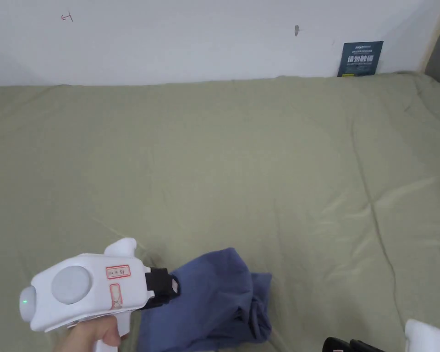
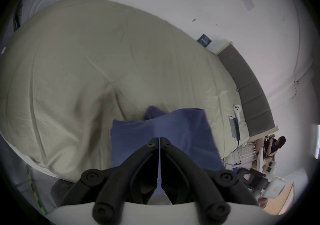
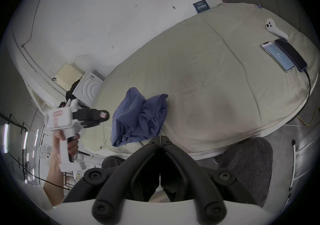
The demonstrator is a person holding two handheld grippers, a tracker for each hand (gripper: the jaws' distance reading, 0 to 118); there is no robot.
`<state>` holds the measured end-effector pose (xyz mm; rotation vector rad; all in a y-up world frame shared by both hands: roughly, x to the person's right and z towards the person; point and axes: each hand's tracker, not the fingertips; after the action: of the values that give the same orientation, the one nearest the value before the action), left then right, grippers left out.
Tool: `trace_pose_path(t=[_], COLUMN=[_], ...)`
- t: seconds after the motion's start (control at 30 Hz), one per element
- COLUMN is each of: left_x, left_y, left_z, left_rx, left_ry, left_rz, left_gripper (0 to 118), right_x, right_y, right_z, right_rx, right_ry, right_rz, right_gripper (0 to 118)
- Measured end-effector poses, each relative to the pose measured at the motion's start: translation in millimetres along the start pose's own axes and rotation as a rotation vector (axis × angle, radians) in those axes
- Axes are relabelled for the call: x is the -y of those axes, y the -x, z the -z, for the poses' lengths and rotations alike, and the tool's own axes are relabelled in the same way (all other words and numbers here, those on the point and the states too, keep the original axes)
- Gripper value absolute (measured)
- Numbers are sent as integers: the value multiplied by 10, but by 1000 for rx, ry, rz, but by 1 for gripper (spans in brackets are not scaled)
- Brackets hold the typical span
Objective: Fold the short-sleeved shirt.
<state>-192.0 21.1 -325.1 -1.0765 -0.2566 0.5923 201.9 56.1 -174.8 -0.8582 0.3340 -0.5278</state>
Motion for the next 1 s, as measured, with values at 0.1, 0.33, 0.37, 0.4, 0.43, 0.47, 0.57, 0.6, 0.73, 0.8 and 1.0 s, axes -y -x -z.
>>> trace_pose_path(t=[0.1,0.33,0.37,0.4,0.43,0.47,0.57,0.6,0.73,0.8,1.0], left_x=[97,223,289,315,332,348,371,375,287,209,126], left_y=[-237,-726,-814,-805,-791,-769,-629,-605,-586,-507,-198], left_z=[279,778,794,839,896,958,1117,1111,931,746,-267], left_rx=[54,166,158,169,186,182,176,209,223,238,230], left_ry=[34,94,106,114,130,142,175,184,175,152,9], left_rz=[22,76,78,71,67,62,44,35,28,57,90], left_gripper=[0,0,0,0,0,0,0,0,0,0,0], right_x=[4,16,17,18,19,19,8,2,-47,-96,-322], right_y=[-3,-157,-176,-207,-227,-235,-248,-239,-98,-2,318], right_z=[-29,-59,-57,-50,-40,-26,31,54,111,170,680], right_rx=[21,59,65,64,63,68,75,78,71,57,-74], right_ry=[4,14,16,18,21,23,35,40,54,63,124], right_rz=[-6,24,32,40,44,47,50,51,31,-2,-116], right_gripper=[0,0,0,0,0,0,0,0,0,0,0])
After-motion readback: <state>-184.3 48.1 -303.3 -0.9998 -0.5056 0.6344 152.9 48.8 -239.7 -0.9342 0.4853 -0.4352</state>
